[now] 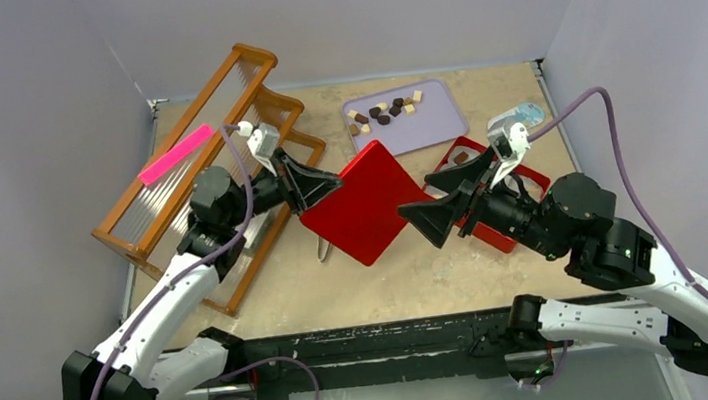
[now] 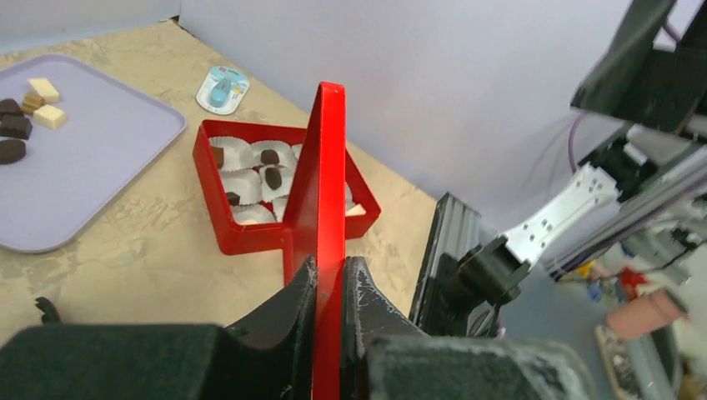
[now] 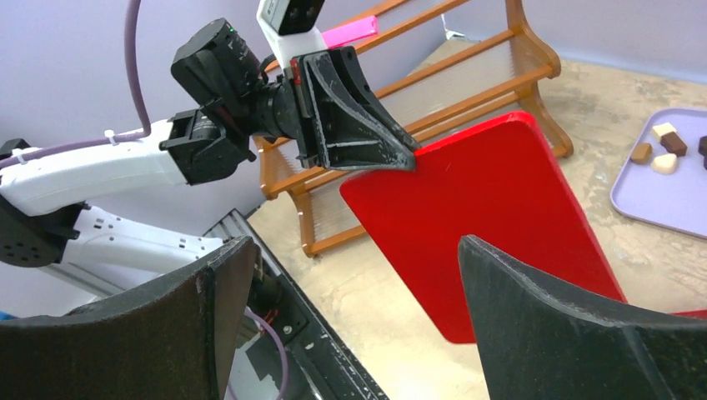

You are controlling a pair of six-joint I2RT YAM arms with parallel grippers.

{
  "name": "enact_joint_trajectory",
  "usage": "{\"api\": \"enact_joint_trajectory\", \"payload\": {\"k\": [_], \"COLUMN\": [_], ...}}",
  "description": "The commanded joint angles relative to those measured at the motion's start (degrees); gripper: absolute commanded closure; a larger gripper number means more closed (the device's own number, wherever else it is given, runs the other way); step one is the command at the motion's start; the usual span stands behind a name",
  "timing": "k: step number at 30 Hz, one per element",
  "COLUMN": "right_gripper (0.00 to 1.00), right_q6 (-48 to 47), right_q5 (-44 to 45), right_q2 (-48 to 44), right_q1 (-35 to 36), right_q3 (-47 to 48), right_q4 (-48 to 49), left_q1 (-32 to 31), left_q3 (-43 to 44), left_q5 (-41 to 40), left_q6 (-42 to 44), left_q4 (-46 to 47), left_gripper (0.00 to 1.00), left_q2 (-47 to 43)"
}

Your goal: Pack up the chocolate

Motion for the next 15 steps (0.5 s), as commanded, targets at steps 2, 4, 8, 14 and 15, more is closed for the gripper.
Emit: {"api": "enact_joint_trajectory", "payload": {"k": [2,4,8,14,15], "right_gripper": [0.08,0.08,0.08,0.09,0.09], "right_q6": [2.2,3.6,4.7,5.0,5.1], "right_q5": [4.2,5.8,6.1,6.2,6.4], "right_q2": [1.2,1.3,1.8,2.4,2.1], "right_q1": [0.1,0.1,0.1,0.1,0.1], "right_q3": [-1.1,-1.9,-1.9,-0.4,-0.5], "right_q4": [0.1,-0.1,1.1,1.3,1.7], "left_q1": [0.0,0.0,-0.9,-5.7,-6.7], "left_q3": [1.6,1.8,0.9,4.1,4.7], "left_q5": [-5.3,-6.3,-10.6,-17.3,-18.6], "left_q6": [-13.9,-18.7,-31.0,-36.1,-36.5], "left_q4": [9.6,12.1,20.5,26.7,27.5], "left_gripper": [1.0,1.0,1.0,1.0,1.0], "left_q2": [4.0,5.7,8.8,14.2,15.3]}}
